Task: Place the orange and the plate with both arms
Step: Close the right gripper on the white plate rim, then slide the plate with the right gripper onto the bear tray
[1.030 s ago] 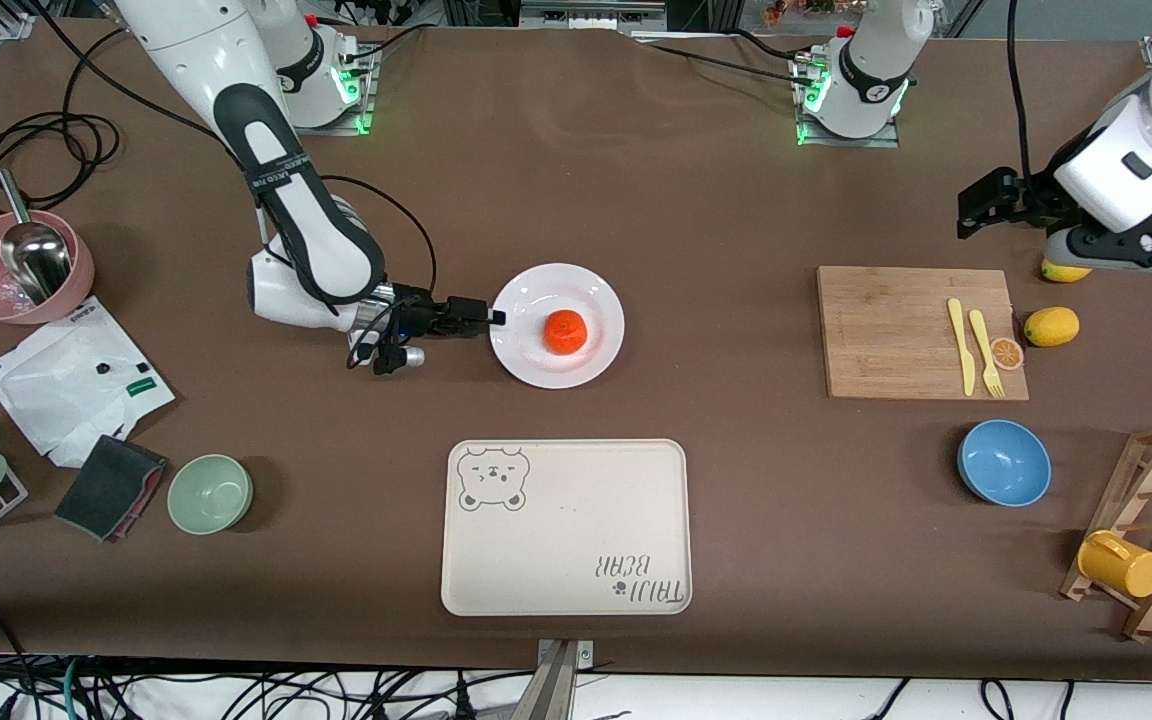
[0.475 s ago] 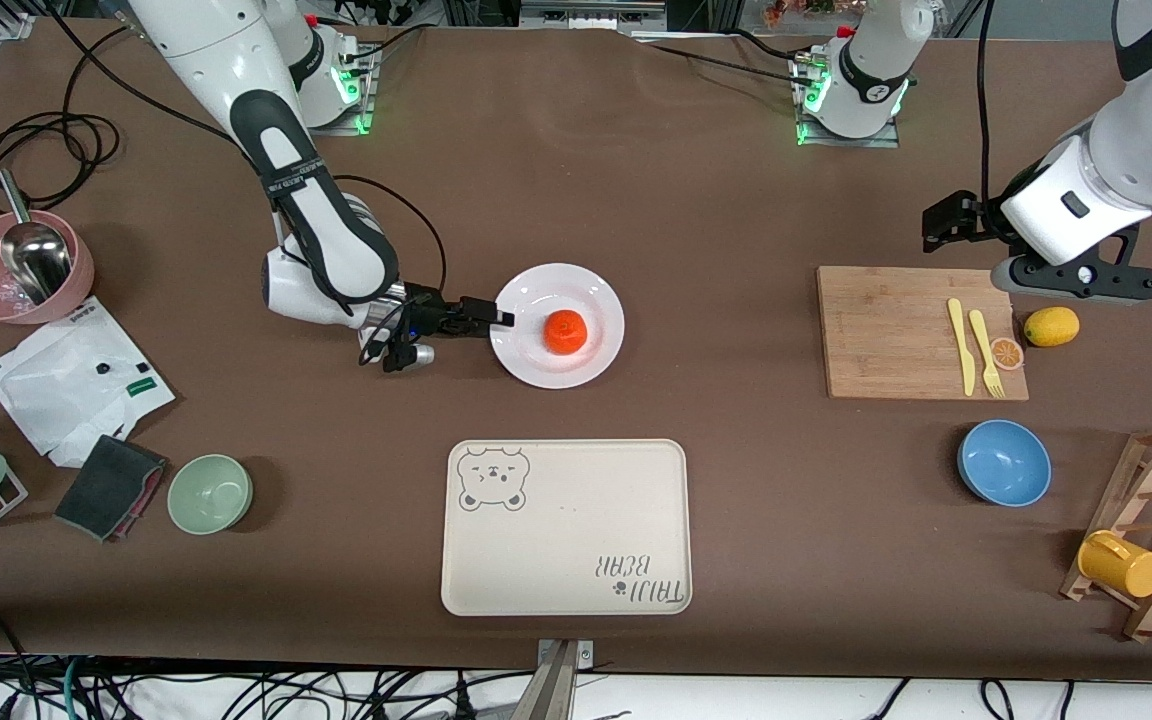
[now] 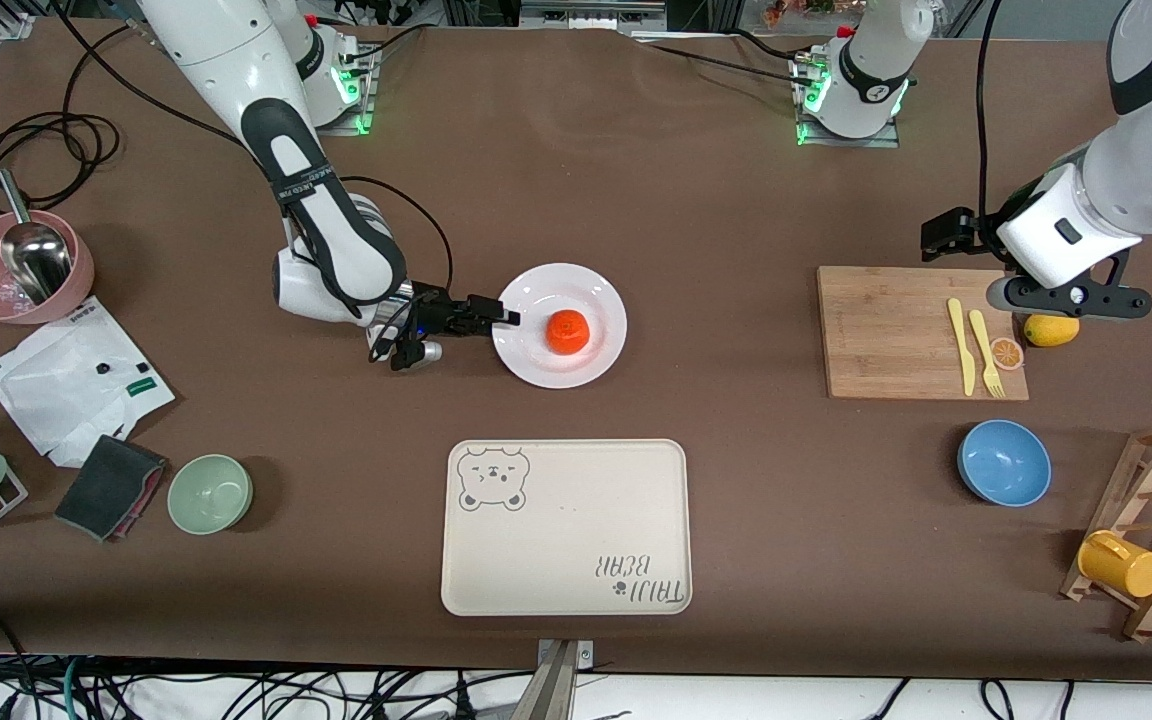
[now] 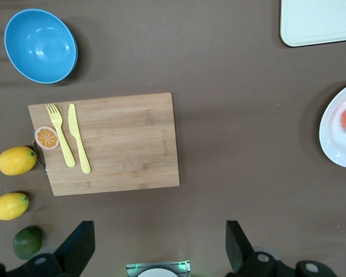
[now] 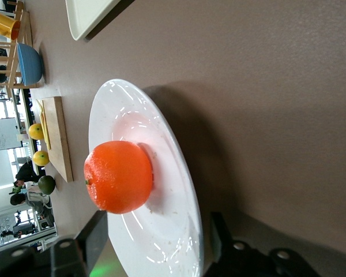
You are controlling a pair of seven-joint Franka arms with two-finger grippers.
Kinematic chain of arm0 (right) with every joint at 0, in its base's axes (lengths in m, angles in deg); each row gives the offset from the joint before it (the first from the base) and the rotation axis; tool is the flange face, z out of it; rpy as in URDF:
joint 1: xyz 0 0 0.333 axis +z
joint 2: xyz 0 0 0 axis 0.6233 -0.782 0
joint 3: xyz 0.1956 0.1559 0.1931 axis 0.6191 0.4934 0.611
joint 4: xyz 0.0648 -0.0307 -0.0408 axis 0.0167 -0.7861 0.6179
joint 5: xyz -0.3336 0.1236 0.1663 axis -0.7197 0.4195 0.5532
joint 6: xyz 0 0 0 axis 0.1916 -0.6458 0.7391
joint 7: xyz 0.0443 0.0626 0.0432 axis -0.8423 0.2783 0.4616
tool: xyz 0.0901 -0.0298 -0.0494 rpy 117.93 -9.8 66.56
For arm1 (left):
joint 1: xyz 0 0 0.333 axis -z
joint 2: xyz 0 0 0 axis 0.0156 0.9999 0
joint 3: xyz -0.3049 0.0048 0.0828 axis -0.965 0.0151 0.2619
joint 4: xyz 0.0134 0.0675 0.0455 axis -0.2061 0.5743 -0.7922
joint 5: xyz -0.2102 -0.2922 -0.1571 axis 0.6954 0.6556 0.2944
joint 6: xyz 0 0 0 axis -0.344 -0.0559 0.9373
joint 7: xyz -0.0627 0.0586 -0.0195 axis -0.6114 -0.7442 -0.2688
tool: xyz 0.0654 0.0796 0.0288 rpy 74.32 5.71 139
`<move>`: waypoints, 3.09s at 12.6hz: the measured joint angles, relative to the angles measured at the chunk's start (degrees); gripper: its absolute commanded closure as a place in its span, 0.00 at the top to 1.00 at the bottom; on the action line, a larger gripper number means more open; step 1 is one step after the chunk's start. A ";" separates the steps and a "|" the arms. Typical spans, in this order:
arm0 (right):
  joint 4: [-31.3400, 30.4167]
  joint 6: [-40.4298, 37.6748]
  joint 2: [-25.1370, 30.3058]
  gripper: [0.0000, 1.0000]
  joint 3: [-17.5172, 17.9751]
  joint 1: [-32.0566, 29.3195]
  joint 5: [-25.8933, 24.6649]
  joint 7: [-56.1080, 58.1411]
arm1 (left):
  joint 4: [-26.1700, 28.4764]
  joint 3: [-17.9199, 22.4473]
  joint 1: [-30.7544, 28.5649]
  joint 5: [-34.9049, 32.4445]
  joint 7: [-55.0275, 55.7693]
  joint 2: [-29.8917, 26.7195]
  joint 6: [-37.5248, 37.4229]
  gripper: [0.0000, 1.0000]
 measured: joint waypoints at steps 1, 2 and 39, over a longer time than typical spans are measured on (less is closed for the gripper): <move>0.00 0.02 0.00 0.49 0.00 0.00 0.00 0.19 | -0.04 0.02 0.00 0.00 0.00 0.00 0.00 1.00; 0.00 0.10 -0.05 0.46 0.00 0.00 0.01 0.63 | -0.08 0.02 0.00 0.00 0.00 0.00 0.00 1.00; 13.08 -2.58 -3.12 0.00 -2.42 -1.97 4.41 -7.05 | -3.70 -1.13 -1.95 -0.11 3.18 0.51 -0.47 1.00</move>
